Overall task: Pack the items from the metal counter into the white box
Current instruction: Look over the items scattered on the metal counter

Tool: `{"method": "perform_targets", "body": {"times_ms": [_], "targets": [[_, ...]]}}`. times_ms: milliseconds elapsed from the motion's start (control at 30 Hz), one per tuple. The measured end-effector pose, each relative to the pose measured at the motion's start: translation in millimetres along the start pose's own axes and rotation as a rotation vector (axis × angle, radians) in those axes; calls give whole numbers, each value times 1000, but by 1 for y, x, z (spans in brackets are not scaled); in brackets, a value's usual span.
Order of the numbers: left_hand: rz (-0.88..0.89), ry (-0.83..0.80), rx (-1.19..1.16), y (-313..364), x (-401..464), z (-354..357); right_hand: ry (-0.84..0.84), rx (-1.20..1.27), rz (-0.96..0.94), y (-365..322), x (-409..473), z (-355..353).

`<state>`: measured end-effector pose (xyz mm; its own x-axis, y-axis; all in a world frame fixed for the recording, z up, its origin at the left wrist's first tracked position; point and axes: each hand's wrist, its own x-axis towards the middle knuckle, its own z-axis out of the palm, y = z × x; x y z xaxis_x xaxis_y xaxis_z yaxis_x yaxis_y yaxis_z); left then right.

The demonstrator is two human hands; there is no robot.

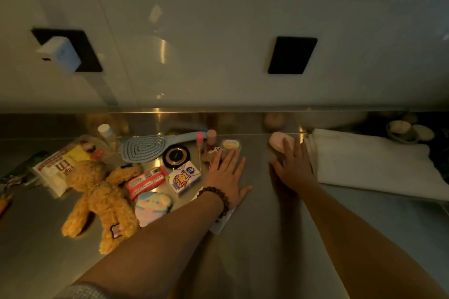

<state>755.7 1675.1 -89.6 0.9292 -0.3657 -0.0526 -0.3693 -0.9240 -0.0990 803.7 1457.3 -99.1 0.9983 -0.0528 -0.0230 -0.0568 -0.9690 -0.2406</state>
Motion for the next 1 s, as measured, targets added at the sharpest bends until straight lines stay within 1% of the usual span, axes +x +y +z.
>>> {"method": "perform_targets", "body": {"times_ms": [133, 233, 300, 533, 800, 1000], "targets": [[-23, 9, -33, -5, -3, 6, 27, 31, -54, -18, -7, 8], [-38, 16, -66, -7, -8, 7, 69, 66, -136, -36, -12, 10], [-45, 15, -81, -9, -10, 6, 50, 83, -175, -49, -14, 11], [-92, -10, -87, -18, -16, 3, -69, 122, -127, -78, -16, 14], [-146, -30, -117, -22, -23, 3, -75, 126, -136, -98, -18, 25], [-137, -23, -139, -24, -24, 4, -81, 101, -150, -97, -18, 25]]}}
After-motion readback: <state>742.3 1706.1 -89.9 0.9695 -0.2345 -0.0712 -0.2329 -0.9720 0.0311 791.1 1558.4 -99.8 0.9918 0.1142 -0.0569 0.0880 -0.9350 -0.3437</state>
